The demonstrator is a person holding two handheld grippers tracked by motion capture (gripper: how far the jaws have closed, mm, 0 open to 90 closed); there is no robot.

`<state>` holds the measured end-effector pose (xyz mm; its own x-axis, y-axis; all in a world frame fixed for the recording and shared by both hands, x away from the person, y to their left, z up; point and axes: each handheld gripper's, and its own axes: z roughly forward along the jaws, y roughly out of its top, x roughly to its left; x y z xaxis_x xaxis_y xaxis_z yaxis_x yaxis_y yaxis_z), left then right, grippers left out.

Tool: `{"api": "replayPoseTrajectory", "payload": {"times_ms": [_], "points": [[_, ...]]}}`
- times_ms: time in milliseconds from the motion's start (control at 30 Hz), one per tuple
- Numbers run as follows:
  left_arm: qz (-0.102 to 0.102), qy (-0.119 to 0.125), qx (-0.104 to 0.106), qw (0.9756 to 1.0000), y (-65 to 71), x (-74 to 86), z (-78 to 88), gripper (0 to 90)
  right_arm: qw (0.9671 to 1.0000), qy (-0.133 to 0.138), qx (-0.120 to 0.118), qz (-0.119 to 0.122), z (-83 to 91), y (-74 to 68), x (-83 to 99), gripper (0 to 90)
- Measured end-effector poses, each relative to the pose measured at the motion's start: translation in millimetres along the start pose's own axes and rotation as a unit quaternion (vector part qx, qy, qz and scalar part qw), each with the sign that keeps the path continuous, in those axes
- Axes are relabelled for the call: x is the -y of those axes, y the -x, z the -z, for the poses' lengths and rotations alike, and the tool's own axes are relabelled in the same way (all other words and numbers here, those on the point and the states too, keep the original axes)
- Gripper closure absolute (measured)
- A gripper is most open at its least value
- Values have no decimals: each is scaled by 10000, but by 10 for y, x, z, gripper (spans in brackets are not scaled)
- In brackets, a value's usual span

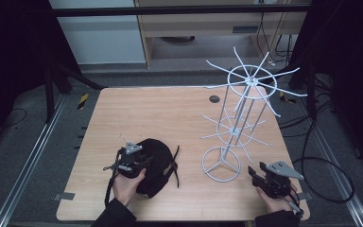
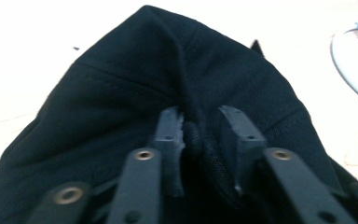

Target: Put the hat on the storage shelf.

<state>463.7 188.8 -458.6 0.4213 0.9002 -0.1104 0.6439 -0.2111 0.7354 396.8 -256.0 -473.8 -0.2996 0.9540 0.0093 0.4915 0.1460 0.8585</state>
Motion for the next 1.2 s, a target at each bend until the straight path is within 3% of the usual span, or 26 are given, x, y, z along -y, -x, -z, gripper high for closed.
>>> {"api": "replayPoseTrajectory", "payload": {"times_ms": [200, 333, 500, 700, 800, 1000, 1133, 1200], "points": [[77, 392, 56, 9992, -81, -28, 154, 786, 10000, -24, 21, -14, -24, 46, 15, 514], [88, 698, 259, 9972, -120, -57, 308, 790, 10000, -5, 2, -11, -33, 62, 18, 515], [22, 1255, 620, 9902, -118, -125, 534, 791, 10000, 50, -12, -33, -29, 83, 18, 514], [-122, 2009, 975, 9747, -70, -243, 865, 791, 9999, 93, 38, -26, -36, 128, 30, 511], [-162, 2372, 1093, 9652, -46, -307, 1047, 791, 9999, 94, 34, -44, -36, 134, 30, 508], [-242, 2874, 1237, 9495, -19, -404, 1292, 792, 9999, 115, 33, 8, -42, 122, 28, 503], [-218, 3100, 1349, 9409, -19, -466, 1396, 792, 9999, 136, 19, 19, -41, 115, 25, 501], [-201, 3238, 1413, 9353, -1, -493, 1450, 792, 9999, 159, 16, 10, -39, 114, 26, 499]]}}
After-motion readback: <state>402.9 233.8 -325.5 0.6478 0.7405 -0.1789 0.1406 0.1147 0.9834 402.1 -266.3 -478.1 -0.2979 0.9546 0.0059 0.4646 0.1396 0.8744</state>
